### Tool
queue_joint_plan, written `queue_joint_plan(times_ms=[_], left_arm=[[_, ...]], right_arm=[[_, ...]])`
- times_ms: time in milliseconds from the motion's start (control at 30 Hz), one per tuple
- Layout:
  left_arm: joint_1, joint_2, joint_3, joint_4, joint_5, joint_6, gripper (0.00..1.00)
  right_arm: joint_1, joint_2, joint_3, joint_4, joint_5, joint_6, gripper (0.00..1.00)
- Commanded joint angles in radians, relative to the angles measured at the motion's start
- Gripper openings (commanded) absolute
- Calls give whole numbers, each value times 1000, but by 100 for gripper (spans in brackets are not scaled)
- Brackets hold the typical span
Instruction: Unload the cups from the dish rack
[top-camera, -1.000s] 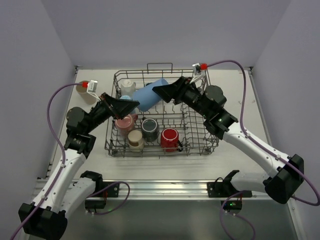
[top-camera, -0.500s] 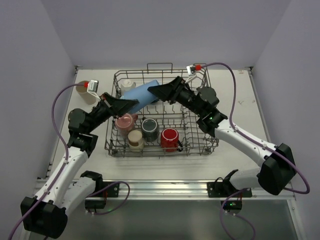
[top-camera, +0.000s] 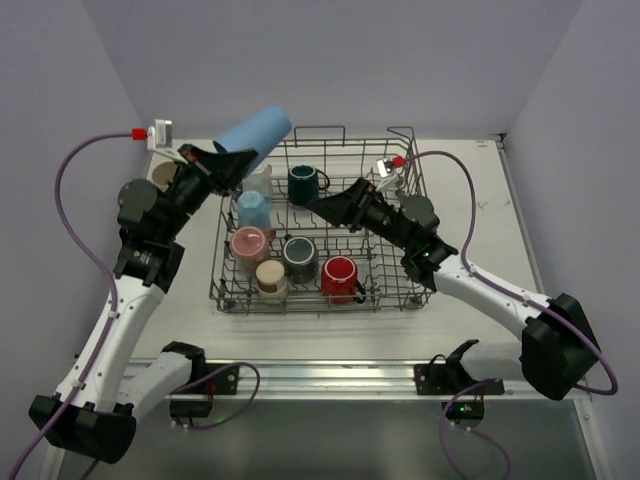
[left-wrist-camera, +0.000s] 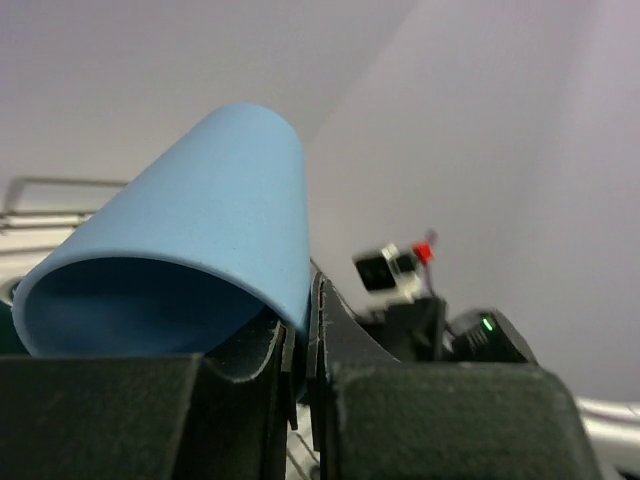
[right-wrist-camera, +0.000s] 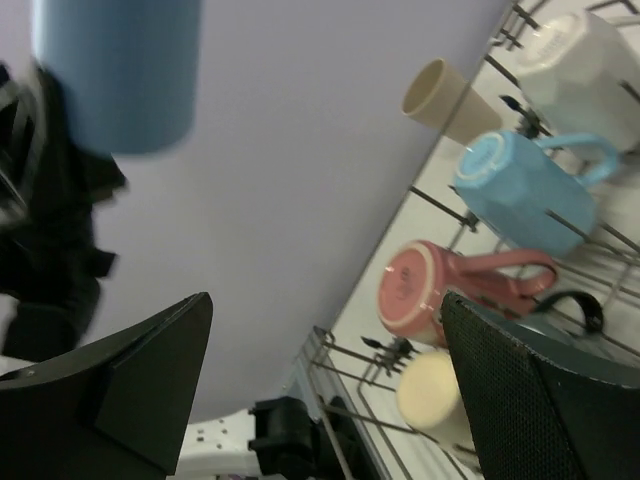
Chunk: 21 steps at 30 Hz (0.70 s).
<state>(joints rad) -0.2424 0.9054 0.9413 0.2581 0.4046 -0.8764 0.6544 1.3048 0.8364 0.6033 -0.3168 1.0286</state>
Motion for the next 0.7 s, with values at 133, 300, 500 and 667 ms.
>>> queue_joint_plan(times_ms=[133, 300, 500, 667], left_arm=[[11, 422, 761, -721, -466, 433, 0], [98, 657, 1088, -1069, -659, 519, 0], [232, 739, 1144, -1195, -705, 542, 0], [242, 759, 1100, -1227, -760, 553, 0]], right_arm=[[-19, -222, -53, -291, -2, -260, 99], [-19, -343, -66, -476, 76, -413, 99], [-18, -415, -95, -559, 81, -475, 99], [-18, -441, -103, -580, 78, -490, 99]])
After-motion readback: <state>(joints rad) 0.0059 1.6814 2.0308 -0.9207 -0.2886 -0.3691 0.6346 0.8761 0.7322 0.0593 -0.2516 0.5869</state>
